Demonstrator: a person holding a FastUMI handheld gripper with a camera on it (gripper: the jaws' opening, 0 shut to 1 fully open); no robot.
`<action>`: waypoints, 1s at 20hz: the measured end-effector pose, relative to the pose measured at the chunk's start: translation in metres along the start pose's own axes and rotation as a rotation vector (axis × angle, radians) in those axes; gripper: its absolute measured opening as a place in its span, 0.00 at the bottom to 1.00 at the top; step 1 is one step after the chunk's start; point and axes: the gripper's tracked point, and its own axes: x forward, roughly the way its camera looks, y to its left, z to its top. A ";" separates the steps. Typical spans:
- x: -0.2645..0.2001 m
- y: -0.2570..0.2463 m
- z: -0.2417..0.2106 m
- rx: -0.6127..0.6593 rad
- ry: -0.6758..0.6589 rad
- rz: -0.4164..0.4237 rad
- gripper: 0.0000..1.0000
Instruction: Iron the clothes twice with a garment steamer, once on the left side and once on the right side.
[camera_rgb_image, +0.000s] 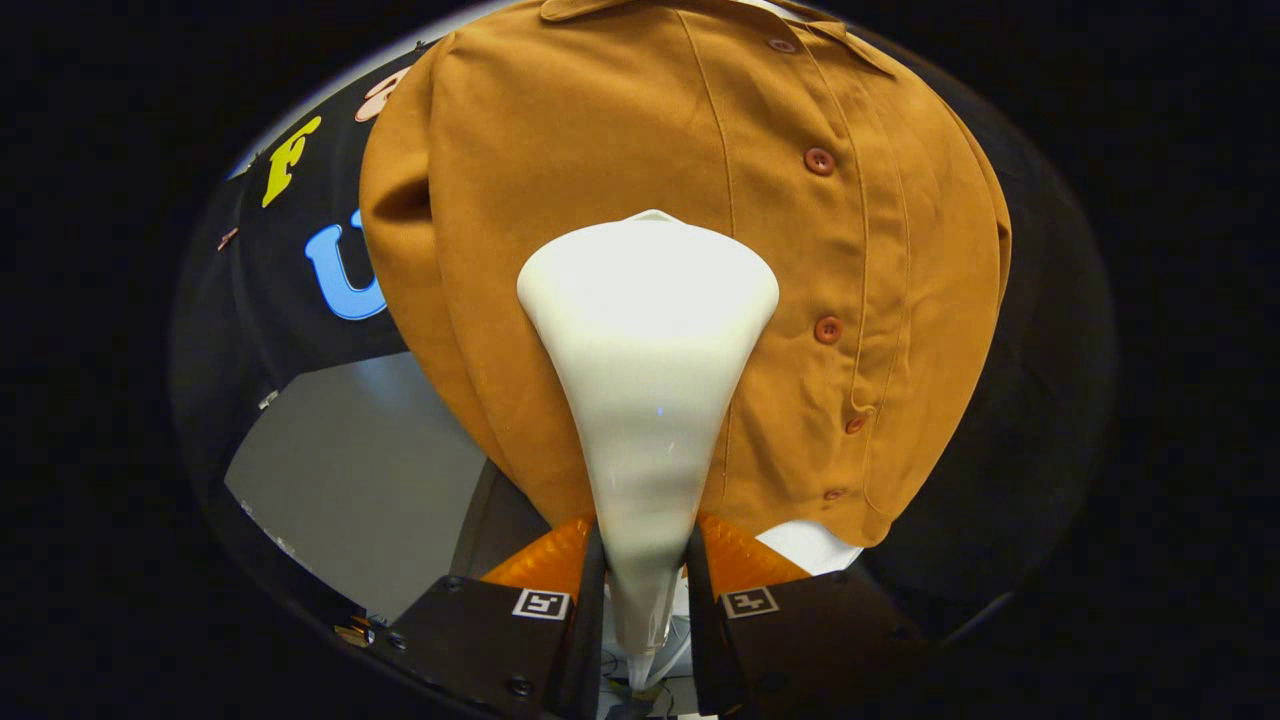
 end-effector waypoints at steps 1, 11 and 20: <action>0.001 0.000 -0.007 0.001 0.015 -0.002 0.40; -0.017 -0.010 -0.052 0.020 0.101 -0.031 0.40; -0.080 -0.059 0.039 0.061 -0.149 -0.103 0.40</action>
